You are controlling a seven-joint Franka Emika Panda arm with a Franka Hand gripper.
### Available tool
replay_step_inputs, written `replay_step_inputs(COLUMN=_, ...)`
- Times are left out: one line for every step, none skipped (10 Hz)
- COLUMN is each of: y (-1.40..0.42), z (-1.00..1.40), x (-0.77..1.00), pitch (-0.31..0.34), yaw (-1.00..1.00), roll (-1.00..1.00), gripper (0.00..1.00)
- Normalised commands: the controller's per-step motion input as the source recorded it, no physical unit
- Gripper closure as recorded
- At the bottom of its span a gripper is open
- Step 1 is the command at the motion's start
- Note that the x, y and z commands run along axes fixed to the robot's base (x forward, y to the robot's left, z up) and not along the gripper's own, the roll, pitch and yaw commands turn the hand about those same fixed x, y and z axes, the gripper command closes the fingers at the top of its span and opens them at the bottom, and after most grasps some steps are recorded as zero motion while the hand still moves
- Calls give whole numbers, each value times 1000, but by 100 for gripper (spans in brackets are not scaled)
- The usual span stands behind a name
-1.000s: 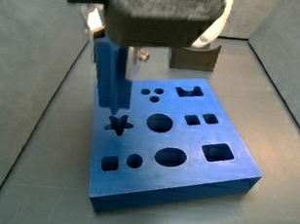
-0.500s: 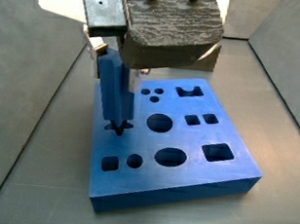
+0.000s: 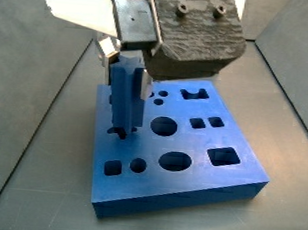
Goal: Pick up the star object. Move up. Place the star object on the fixture. Regrasp the star object. Move to above the board. Insert the star object.
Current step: Insert the star object.
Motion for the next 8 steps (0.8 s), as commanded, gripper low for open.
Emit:
replay_step_inputs(y=9, z=-531, x=17, pitch=-46, yaw=523, roll=103, gripper=100)
replay_step_inputs(y=0, z=-206, x=-11, pitch=-94, yaw=303, roll=-3, gripper=100)
replay_step_inputs(y=0, z=0, x=0, pitch=0, yaw=37, roll=0, gripper=100)
replay_step_inputs(y=0, z=-23, x=0, pitch=0, yaw=0, roll=0, gripper=100)
replay_step_inputs(y=0, z=-220, x=0, pitch=0, yaw=189, roll=126, gripper=100)
replay_step_inputs(y=0, z=-266, x=0, pitch=0, yaw=283, roll=100, gripper=100)
replay_step_inputs(y=0, z=0, x=-37, pitch=0, yaw=17, roll=57, gripper=100)
replay_step_inputs(y=20, z=0, x=0, pitch=0, yaw=0, roll=0, gripper=100)
